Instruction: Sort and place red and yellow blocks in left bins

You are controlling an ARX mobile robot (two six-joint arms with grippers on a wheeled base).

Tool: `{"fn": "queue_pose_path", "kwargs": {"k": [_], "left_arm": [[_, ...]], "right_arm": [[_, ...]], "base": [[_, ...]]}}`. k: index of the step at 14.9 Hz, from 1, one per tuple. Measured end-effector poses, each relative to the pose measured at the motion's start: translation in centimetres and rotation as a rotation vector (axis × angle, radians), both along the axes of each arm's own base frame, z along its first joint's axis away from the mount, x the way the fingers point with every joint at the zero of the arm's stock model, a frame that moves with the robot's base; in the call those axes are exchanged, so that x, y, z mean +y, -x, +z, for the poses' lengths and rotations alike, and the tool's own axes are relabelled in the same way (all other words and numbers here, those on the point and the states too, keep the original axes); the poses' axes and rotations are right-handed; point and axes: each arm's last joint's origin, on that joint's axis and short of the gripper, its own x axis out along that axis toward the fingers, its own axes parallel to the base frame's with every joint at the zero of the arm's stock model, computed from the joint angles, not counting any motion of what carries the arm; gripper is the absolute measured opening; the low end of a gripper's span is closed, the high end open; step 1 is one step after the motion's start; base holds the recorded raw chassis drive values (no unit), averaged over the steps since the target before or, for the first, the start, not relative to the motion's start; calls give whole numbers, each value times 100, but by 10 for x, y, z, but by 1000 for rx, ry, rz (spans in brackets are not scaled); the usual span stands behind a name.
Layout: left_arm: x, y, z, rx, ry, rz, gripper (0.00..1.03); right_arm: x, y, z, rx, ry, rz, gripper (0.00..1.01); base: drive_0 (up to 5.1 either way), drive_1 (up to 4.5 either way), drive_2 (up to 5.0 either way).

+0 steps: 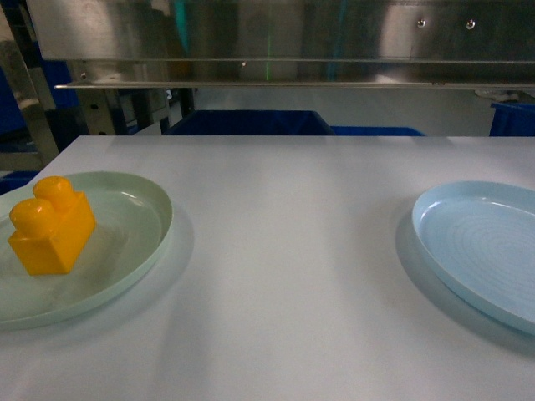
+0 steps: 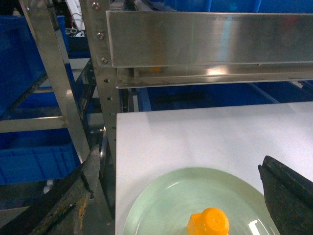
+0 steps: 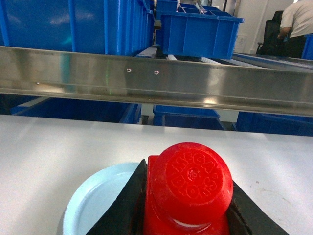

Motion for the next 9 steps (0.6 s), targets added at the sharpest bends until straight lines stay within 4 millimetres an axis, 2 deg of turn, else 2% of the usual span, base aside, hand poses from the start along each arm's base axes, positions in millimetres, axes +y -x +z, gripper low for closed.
{"fn": "queue_pose_path", "kwargs": {"k": [2, 4, 6, 8, 9], "left_arm": [[-6, -1, 0, 53, -1, 43, 98], [-26, -7, 7, 119, -8, 95, 98], [-48, -12, -10, 220, -11, 112, 98], [-54, -21, -37, 320, -27, 126, 98], [-54, -22, -40, 333, -20, 133, 98]], "right_arm": [[0, 0, 0, 0, 0, 0, 28], [0, 0, 0, 0, 0, 0, 28], [0, 0, 0, 0, 0, 0, 28], [0, 0, 0, 0, 0, 0, 28], [0, 0, 0, 0, 0, 0, 28]], "base": [[0, 0, 0], [0, 0, 0], [0, 0, 0], [0, 0, 0], [0, 0, 0]]}}
